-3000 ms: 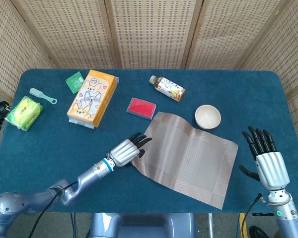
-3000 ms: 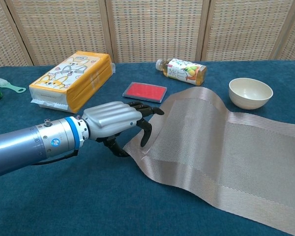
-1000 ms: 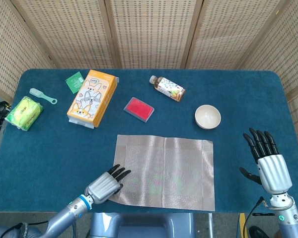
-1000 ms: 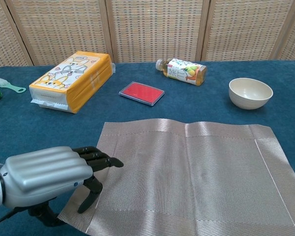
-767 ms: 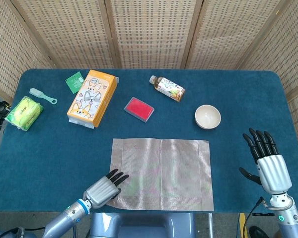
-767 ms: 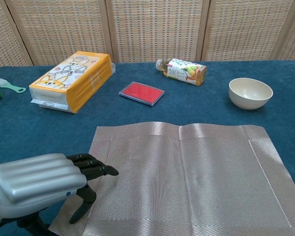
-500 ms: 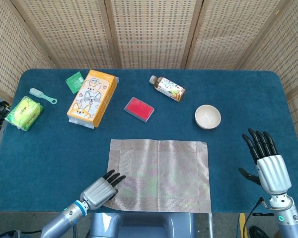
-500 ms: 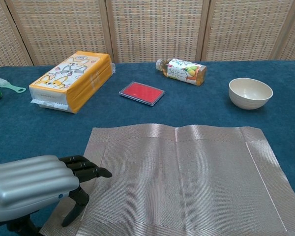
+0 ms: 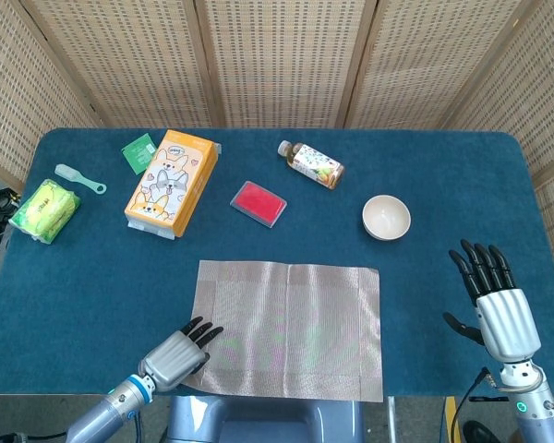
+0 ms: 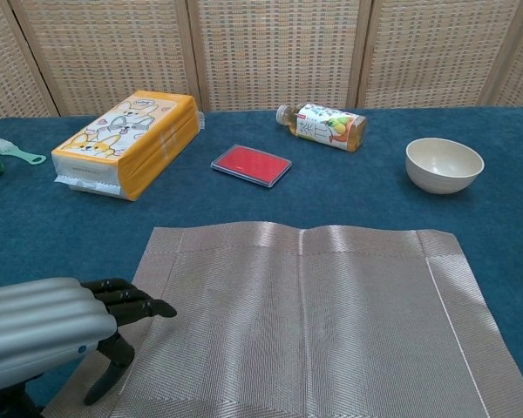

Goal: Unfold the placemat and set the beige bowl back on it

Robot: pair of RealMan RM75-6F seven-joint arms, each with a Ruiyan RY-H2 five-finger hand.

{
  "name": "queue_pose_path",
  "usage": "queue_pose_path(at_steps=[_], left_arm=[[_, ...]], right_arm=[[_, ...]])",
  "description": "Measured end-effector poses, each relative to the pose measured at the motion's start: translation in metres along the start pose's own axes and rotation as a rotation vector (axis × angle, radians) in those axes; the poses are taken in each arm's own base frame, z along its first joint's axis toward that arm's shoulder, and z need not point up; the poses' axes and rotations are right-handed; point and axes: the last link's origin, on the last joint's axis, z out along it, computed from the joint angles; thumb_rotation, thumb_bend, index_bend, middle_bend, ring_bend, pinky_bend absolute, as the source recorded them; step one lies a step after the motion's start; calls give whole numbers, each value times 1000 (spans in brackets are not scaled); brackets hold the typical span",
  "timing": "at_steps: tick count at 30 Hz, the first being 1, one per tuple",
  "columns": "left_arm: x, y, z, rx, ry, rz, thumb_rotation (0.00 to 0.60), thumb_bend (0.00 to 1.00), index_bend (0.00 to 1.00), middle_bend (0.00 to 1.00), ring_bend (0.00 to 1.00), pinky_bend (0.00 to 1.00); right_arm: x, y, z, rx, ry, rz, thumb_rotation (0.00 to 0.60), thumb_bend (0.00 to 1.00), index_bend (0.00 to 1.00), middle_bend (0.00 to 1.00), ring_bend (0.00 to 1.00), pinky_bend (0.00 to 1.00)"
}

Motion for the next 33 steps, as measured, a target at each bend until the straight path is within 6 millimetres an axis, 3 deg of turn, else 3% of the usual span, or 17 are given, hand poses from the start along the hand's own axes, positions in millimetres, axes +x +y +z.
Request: queue_pose_path(at_steps=[1,11,23,28,33], left_arm=[[0,0,-1,-3,-7,-4,600,0,3,0,0,0],[16,-15,-11,-14,27,-70,600,0,0,0,0,0],[50,-71,-30,181,222,-177,600,0,0,0,0,0],[63,-110,-45,348,366,-248,600,0,0,0,0,0],[63,-144,-67,527,476,-290,600,0,0,0,0,0]], right_arm=[[0,0,0,0,0,0,600,0,77,0,0,0],[0,-1,0,0,0,-1,600,0,80,0,0,0],[-3,1,1,-9,-9,-10,600,0,84,0,0,0],[-8,4,3,-28,-31,-22,600,0,87,0,0,0],[-16,9,8,-56,-63,-33,600,0,87,0,0,0]])
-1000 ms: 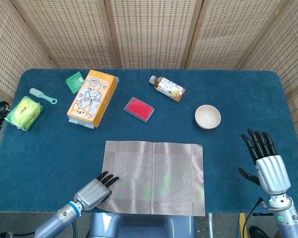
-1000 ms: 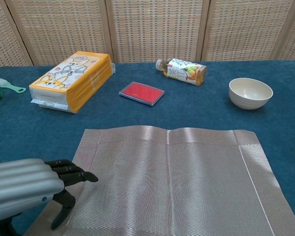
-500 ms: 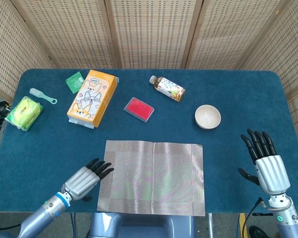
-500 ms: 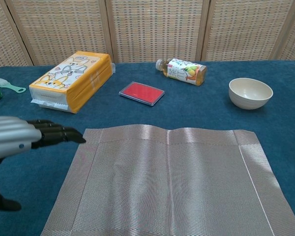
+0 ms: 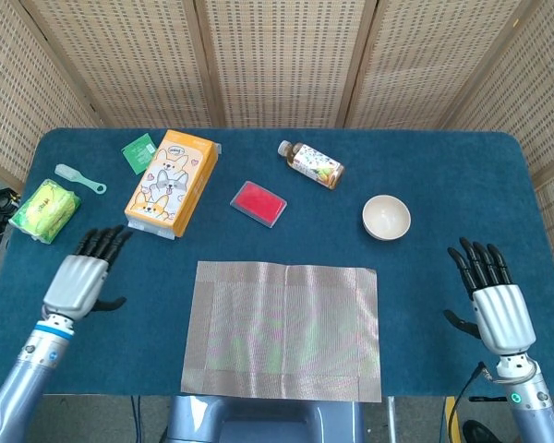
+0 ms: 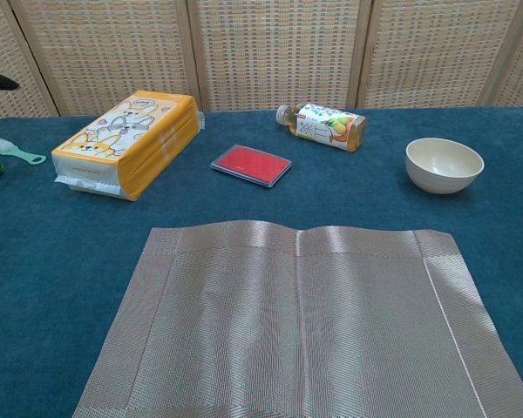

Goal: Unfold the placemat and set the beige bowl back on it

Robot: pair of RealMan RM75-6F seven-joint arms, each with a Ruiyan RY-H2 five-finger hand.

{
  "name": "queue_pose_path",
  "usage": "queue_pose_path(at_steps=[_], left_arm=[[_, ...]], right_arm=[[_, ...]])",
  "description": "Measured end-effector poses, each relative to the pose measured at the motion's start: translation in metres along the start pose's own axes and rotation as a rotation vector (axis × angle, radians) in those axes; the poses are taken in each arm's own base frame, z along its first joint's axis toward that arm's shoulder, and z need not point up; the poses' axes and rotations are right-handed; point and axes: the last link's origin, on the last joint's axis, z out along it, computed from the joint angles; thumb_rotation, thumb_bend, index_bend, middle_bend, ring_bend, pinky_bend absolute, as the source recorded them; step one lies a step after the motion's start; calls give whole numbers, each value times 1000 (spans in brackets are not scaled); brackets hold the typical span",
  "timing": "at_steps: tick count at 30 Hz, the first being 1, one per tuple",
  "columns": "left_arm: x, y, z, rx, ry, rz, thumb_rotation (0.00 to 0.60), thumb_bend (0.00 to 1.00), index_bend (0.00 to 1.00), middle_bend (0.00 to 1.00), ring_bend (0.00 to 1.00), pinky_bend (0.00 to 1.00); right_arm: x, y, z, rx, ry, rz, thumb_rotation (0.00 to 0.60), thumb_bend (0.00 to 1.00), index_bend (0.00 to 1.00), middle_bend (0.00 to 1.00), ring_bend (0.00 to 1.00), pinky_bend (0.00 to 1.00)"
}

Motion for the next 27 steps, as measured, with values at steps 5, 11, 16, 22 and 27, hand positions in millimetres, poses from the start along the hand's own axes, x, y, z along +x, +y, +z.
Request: queue_pose_path(at_steps=[5,11,16,22,27], left_arm=[[3,-23,-4,87,43,-16,600,0,0,0,0,0],[9,-31,-6,110,74,-27,600,0,0,0,0,0],[16,-40,-9,115,93,-21,600,0,0,0,0,0],[19,-49,-8,124,98,-29,600,0,0,0,0,0],[21,-54,-7,129,96,-48,600,0,0,0,0,0]], right_arm=[[-14,4,15,-24,-94,4,600,0,93,0,0,0],[-33,7,45,-38,-248,20,600,0,121,0,0,0],[-55,5,86,-47,-341,-6,600,0,140,0,0,0],[-82,-5,126,-62,-378,-59,600,0,166,0,0,0],[-100,-10,147,-78,-397,-98,600,0,204,0,0,0]])
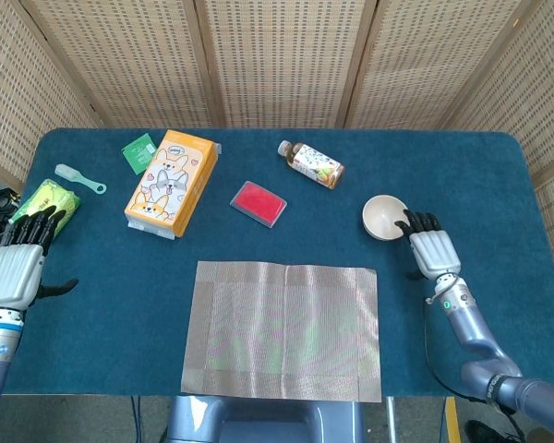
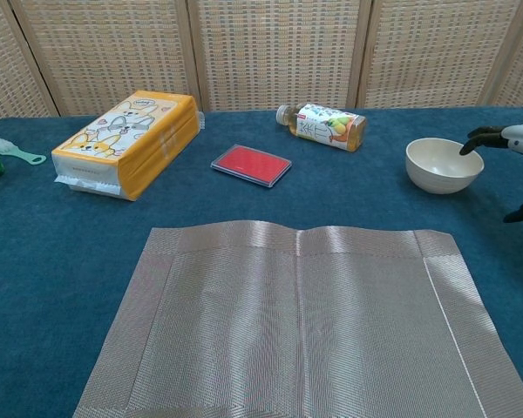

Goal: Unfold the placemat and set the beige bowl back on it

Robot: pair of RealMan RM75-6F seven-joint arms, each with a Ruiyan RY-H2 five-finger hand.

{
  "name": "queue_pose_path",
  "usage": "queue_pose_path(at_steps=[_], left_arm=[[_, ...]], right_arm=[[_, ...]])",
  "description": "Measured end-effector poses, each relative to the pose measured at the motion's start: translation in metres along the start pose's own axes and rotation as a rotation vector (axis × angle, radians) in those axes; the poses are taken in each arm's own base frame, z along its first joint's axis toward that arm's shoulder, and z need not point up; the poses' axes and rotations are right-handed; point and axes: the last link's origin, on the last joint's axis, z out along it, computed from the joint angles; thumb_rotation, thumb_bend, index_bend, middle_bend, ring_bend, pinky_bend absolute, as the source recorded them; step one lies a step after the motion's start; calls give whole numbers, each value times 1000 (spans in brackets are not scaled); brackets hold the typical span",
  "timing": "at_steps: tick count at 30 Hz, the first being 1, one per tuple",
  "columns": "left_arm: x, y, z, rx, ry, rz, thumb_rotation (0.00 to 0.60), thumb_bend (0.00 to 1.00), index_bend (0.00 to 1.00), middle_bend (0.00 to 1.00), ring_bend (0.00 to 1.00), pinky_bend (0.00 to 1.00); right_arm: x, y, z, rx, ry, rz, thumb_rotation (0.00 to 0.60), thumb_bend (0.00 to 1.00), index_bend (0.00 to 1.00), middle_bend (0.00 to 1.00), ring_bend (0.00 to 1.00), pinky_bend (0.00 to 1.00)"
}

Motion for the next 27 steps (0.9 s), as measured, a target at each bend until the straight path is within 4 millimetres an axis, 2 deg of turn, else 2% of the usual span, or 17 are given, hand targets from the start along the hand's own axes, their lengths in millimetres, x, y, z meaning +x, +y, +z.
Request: queue_pose_path(at_steps=[2,5,10,16,21,27], left_arm=[[1,-2,1,3,0,-1,600,0,0,0,0,0],[0,-3,2,6,-5,-7,600,0,0,0,0,0],[-2,-4,5,11,-20,-12,600,0,0,0,0,0],[-5,-5,8,21,-29,-7,600,0,0,0,0,0],[-5,-5,7,23,-31,-9,600,0,0,0,0,0],[-3,-5,5,15,-28,-16,600,0,0,0,0,0]], right_arm=[[-3,-3,8,-7,-7,-4,600,23,232,0,0,0],[-8,-9,19,-9,-16,-10,600,128,282,0,0,0],[-12,-17,34,-10,-9,-10,600,354,480,0,0,0],[-12,-21,47,-8,43,14,600,613,646,0,0,0],[-5,-25,48,30,113,45,600,650,665,0,0,0],[11,-30,33,129,202,57,600,651,669,0,0,0]])
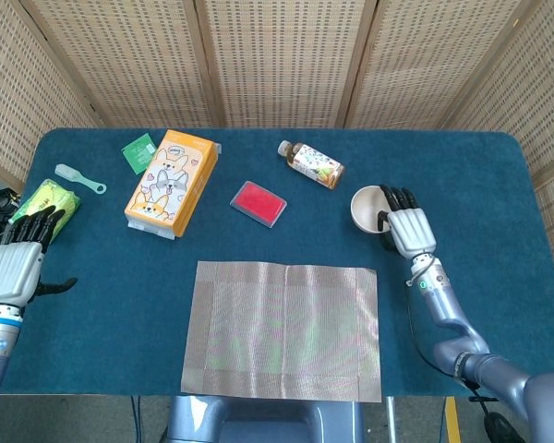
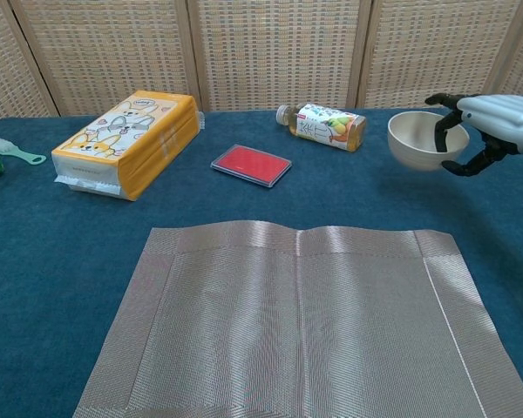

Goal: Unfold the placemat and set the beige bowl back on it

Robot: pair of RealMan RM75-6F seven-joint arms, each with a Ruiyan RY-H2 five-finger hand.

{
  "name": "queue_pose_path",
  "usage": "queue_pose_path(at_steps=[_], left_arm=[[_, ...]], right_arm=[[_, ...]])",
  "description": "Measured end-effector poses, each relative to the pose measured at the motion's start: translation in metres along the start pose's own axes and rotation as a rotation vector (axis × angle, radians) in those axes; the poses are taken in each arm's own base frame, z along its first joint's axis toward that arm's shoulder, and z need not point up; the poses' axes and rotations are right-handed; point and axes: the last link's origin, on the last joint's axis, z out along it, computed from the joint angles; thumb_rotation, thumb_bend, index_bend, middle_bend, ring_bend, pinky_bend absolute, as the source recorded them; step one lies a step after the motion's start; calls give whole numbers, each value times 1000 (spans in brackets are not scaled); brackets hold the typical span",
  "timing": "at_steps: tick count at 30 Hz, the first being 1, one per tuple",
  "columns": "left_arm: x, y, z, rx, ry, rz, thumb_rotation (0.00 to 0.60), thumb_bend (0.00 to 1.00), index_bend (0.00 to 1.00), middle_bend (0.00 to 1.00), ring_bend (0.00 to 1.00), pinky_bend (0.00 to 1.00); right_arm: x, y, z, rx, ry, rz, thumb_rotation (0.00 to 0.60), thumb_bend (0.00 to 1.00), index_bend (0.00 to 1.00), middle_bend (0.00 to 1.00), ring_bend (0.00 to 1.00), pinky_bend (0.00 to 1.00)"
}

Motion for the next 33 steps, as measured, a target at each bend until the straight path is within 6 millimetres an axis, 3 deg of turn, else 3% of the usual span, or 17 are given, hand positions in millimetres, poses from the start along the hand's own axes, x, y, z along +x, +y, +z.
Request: queue_pose_path(at_steps=[5,15,17,27,33], left_arm=[[1,2,-2,-16,-4,-9,600,0,0,0,0,0],[3,3,-5,-33,-13,-25,600,0,0,0,0,0],[4,2,-5,-34,-10,-28,600,0,0,0,0,0],[6,0,-8,-39,-10,-41,600,0,0,0,0,0],[7,-3,-8,-38,-13,-44,600,0,0,0,0,0]], right_arm=[[16,-16,-18,123,50,-6,600,652,670,0,0,0],[44,-93,-88,580,-26,-24,600,653,667,0,0,0],[45,-106,-94,642,-44,-46,600,653,666,0,0,0],[27,-154,-96,766,-135,-167,600,653,662,0,0,0],[15,-169,-86,754,-183,-184,600,651,666,0,0,0]])
